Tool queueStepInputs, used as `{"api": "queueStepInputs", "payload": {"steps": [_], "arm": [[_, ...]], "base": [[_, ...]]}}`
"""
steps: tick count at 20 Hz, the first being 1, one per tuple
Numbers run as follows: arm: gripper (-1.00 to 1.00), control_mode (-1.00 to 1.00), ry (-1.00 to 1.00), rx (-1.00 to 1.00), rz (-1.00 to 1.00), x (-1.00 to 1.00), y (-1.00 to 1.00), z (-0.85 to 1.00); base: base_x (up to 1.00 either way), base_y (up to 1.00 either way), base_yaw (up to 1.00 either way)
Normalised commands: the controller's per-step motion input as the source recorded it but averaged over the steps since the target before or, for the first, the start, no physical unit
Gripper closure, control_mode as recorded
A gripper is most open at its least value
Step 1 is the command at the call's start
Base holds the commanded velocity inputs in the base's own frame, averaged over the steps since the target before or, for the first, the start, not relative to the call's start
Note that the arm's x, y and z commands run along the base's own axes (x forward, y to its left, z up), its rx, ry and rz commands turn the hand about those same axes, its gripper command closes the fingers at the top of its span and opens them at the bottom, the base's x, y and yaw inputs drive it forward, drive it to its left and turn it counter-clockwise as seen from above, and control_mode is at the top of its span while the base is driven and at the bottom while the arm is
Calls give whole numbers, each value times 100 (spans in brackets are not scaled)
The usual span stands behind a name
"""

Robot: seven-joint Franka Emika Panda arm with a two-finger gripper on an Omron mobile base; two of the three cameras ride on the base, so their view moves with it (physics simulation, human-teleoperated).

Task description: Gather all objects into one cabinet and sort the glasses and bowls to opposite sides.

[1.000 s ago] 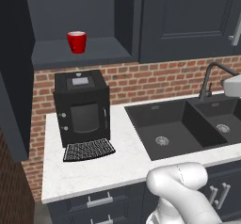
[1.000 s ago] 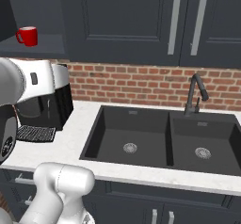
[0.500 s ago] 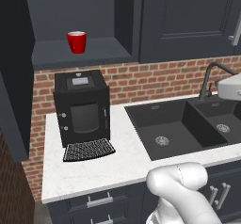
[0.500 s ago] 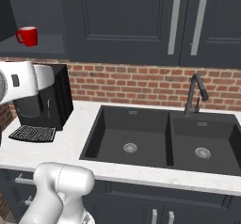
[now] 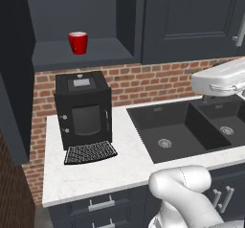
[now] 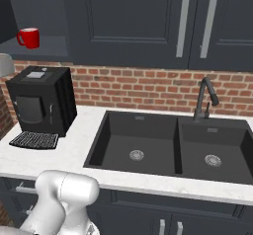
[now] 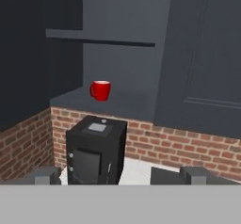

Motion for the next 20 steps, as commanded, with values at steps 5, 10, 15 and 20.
{"api": "queueStepInputs", "payload": {"steps": [5,10,15,20], "arm": [[-100,-100,0,4,0,34,33,57],[-100,-100,-4,10,7,-5,46,15],[-100,-100,-12,11,1,10,33,0],[-100,-100,-4,15,0,53,43,9]], "base": [[0,0,0],[0,0,0],[0,0,0],[0,0,0]]}}
